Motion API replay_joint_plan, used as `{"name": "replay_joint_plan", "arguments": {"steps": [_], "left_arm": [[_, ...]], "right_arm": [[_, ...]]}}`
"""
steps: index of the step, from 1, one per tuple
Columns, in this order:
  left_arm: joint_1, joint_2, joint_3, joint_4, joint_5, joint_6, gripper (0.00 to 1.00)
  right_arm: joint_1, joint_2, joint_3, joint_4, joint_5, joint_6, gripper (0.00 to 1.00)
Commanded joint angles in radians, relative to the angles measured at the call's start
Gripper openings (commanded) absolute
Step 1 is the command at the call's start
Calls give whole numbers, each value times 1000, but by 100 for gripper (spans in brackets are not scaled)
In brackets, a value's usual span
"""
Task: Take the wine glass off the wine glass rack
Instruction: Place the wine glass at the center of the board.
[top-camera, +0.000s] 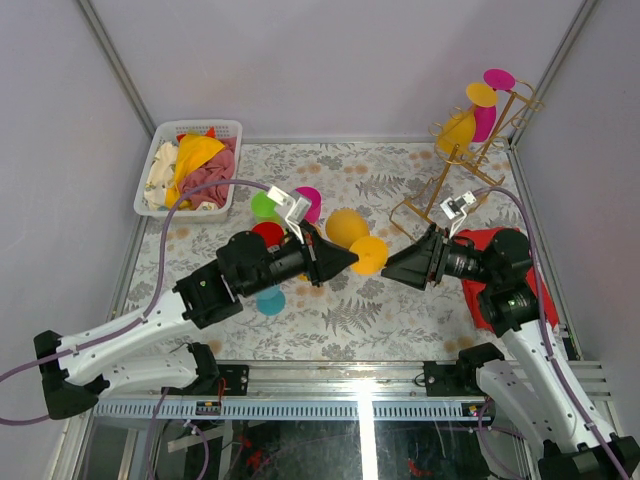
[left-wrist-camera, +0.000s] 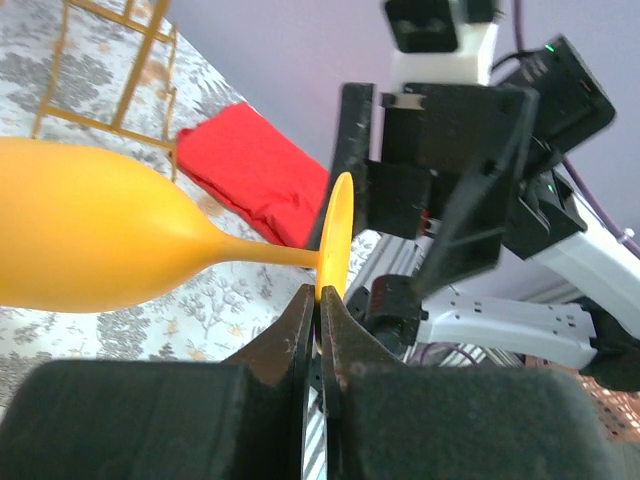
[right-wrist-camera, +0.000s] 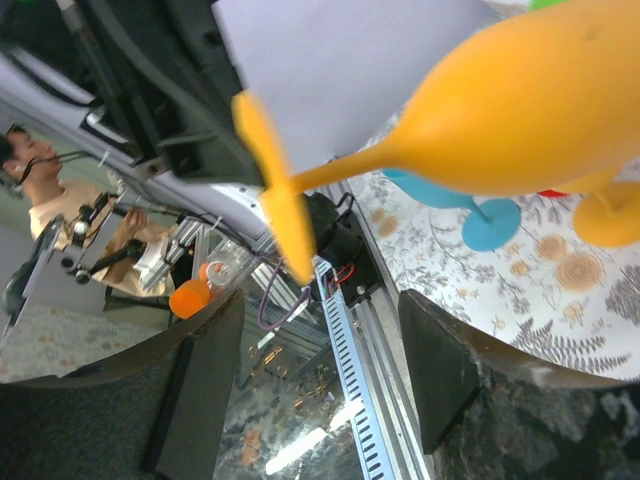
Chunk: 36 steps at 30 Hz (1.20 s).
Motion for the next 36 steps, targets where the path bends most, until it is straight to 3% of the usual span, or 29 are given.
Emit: {"name": "replay_joint_plan", "arguments": {"steps": [1,4,14,21,29,33,36], "left_arm": [[58,14,47,15,70,36,0],[74,26,55,39,99,36,0],[93,5,66,36,120,48,0],[98,3,60,59,110,49,0],[98,9,52,87,133,31,0],[99,13,54,93,146,25,0],[96,19,59,85,155,24,0]], "right_arm": [[4,1,19,271,-109,64,72],[6,57,57,209,-105,20,71],[5,163,102,242,-36,-7,70],[35,180,98,329,-68,45,60],[64,187,102,308,-40,42,50],[78,226,112,348,-15,89,39],[94,259,113,388,-10,124,38]]}}
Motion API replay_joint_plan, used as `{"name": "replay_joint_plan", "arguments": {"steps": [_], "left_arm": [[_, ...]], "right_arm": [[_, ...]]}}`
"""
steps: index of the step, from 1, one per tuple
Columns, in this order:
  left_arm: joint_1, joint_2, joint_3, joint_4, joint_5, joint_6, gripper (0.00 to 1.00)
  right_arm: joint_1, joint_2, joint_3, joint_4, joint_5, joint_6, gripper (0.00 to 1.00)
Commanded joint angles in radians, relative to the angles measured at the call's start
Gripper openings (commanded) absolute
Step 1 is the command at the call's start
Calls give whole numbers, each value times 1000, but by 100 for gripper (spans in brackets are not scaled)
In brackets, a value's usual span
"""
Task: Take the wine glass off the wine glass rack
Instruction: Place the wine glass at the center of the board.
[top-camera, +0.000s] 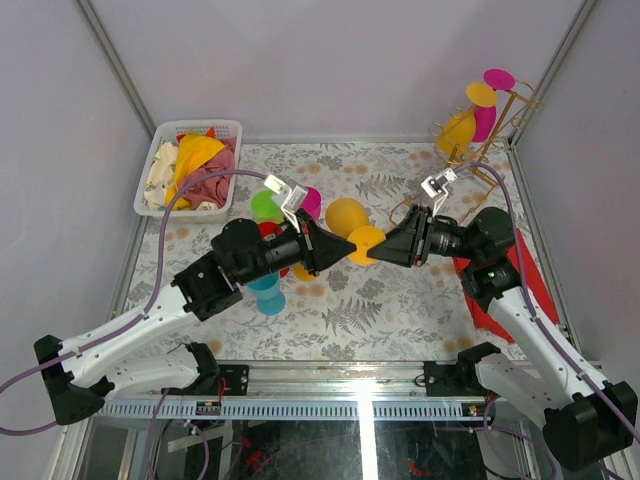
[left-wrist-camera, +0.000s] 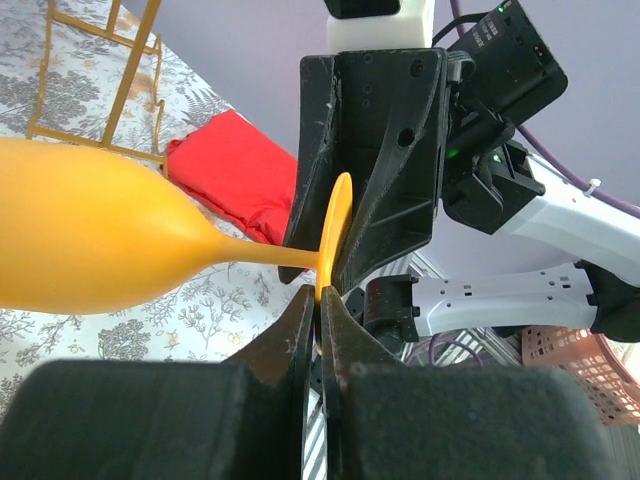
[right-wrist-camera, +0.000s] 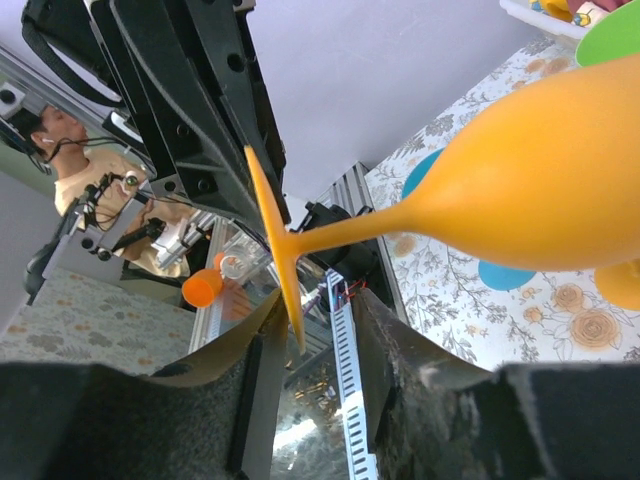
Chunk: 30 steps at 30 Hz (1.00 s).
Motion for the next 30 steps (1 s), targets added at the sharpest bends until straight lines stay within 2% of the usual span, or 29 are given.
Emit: {"name": "replay_joint_plan", "arguments": {"steps": [1,3,5,10,13,14,17,19,23,27,30], "left_arm": [[4,0,24,66,25,0,0],[6,0,22,67,16,0,0],[6,-1,23,62,12,1,0],[5,-3,27,45,3,10,0],[5,-2,37,22,-5,18,2],[5,-3,41,14,-11,23,7],[5,-16,43,-2,-37,29,32],[5,-27,43,-13,-47,36,42],[5,-48,56,-57,-87,48,75],[5,-80,63,-89,-150,51,91],[6,-101,69,-118,-205,54,96]], "right_arm": [[31,43,49,117,27,66,36],[44,55,45,142,25,75,28],[48,57,46,144,18,71,24],[53,46,46,144,14,52,3],[57,31,43,129,18,10,0],[58,25,43,114,24,-10,0],[65,0,37,60,50,-92,0],[75,-26,28,35,73,-149,0],[103,-68,5,-56,138,-311,0],[148,-83,-33,-137,188,-546,0],[177,-101,-56,-200,157,-723,0]]}}
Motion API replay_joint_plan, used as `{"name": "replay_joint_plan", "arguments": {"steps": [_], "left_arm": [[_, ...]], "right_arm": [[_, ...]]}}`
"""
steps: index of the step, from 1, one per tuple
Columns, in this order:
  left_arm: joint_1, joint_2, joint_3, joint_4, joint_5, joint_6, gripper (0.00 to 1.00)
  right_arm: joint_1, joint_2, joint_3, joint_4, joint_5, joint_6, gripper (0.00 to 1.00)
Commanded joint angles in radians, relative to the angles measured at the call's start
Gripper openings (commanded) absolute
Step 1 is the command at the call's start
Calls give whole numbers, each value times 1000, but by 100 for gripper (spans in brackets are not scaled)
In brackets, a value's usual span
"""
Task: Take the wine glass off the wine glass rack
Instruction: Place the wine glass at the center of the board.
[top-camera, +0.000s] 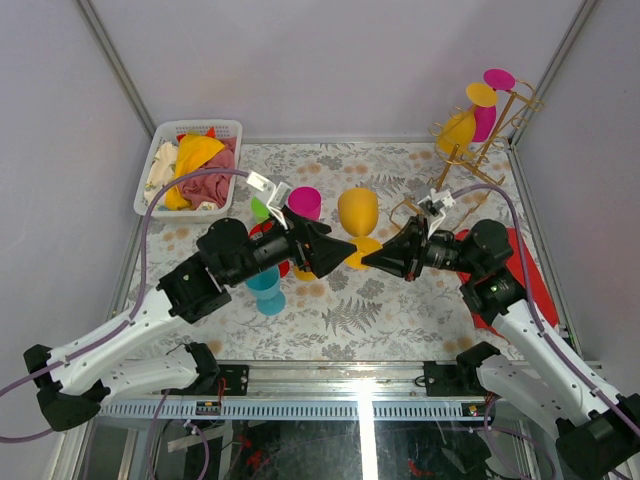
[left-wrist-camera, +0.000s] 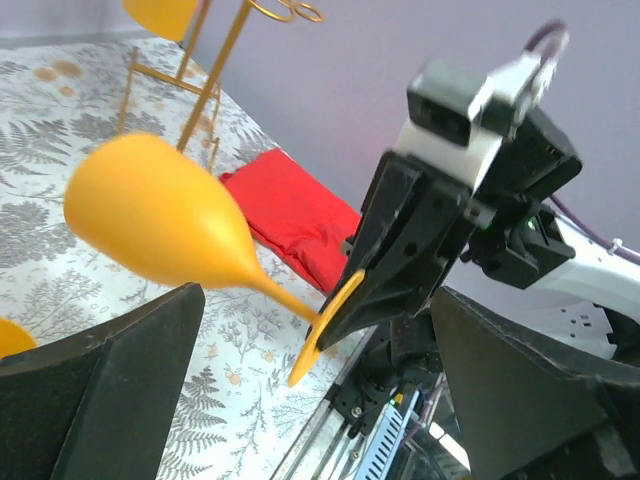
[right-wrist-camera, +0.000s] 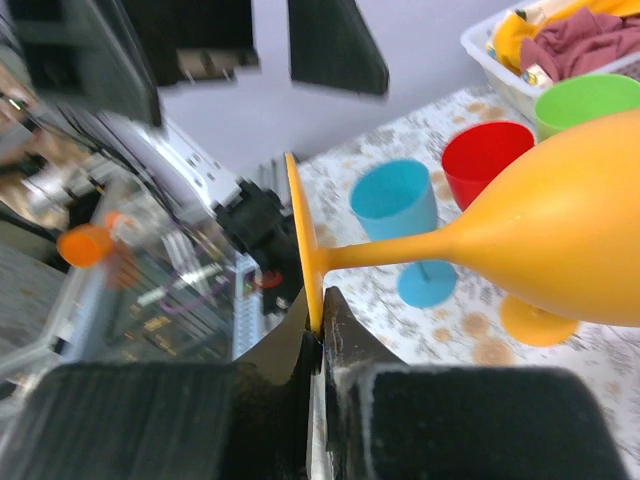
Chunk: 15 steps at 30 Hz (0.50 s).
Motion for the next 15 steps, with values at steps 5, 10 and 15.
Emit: {"name": "replay_joint_plan", "arguments": {"steps": [5,10,15], "left_arm": [[-3,-48,55,-93,-175,12,100],[-3,-49,62,-120,-187,6,100],[-3,-33,80,-157,-193,-10,100]], "right_arm": [[60,-99,-60,-282,-162,-791,0],[61,-152,-94,-397,-180,-1014,0],[61,-119,-101,-461,-234,-1100,0]]}}
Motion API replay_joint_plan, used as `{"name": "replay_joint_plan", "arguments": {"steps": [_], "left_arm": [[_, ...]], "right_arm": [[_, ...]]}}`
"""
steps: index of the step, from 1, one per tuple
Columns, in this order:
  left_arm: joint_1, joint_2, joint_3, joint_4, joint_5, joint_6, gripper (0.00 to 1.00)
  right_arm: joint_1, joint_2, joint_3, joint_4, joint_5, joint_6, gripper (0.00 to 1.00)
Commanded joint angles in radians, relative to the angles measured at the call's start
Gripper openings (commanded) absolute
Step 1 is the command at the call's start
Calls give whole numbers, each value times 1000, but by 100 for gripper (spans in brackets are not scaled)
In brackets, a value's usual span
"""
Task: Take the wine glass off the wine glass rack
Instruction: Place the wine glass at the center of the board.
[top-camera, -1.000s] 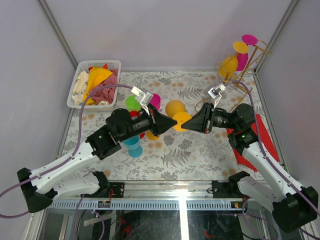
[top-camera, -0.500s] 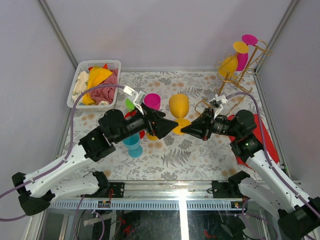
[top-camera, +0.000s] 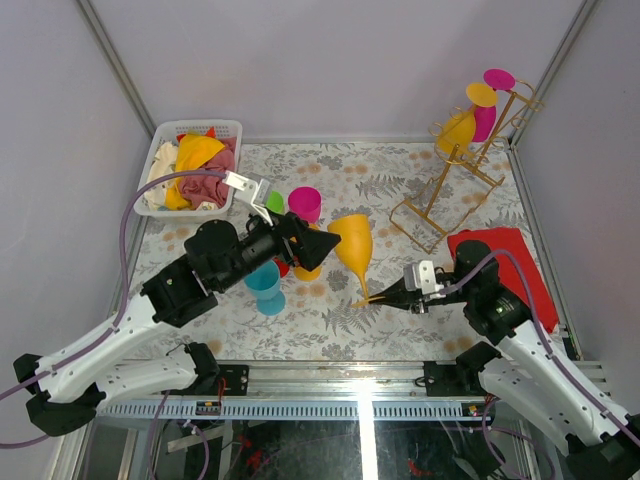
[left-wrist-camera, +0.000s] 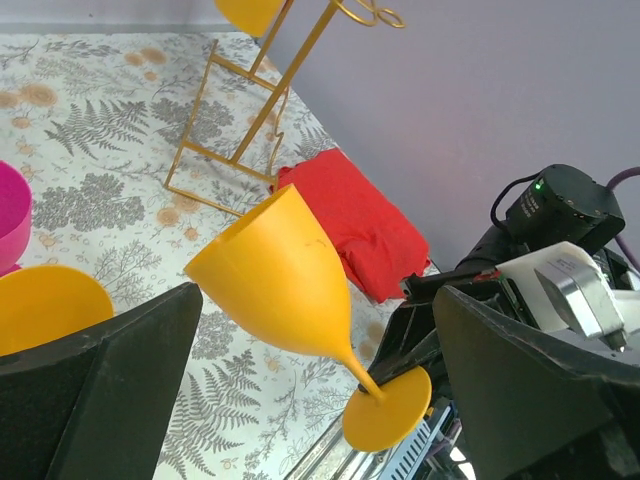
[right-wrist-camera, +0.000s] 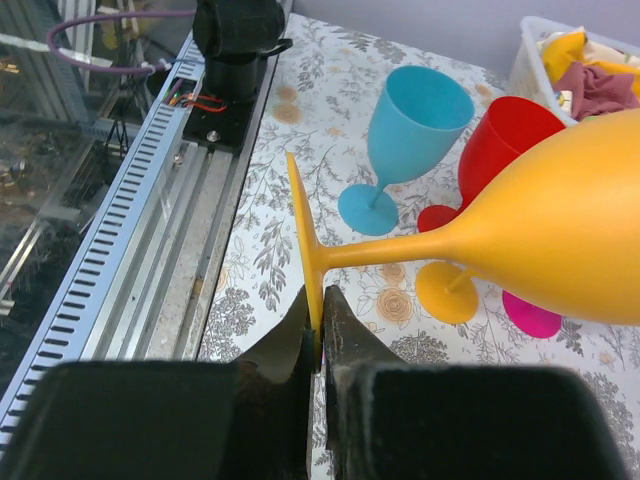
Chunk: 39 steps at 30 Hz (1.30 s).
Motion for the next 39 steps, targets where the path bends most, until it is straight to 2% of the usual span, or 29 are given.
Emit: {"name": "replay_joint_plan", "arguments": {"steps": [1,4,7,11,16,20,32,36,39], "left_arm": [[-3,16,57,-45,-47,-20,100],[-1,57,102,-133,-78,-43,100],[15,93,125,-153,-18,-53,100],[70,128,145,-166,111,-90,100],[125,141,108,-60,358,-119,100],[131,156,101,-31,460,-127,100],[139,187,107,-71,509,-133,99],[139,214,124,-84,573,-107,95],[139,237,142,-101,613,-92,89]], "right_arm": [[7,33,-7,-75,-101,-200,0],[6,52,-17,-106,-145,-228,0],[6,58,-21,-145,-189,-272,0],[6,53,-29,-162,-242,-306,0],[7,43,-43,-164,-281,-327,0],[6,14,-41,-168,-280,-337,0],[7,-56,-46,-162,-269,-345,0],[6,-57,-44,-159,-262,-347,0],[6,-57,-44,-160,-255,-348,0]]}}
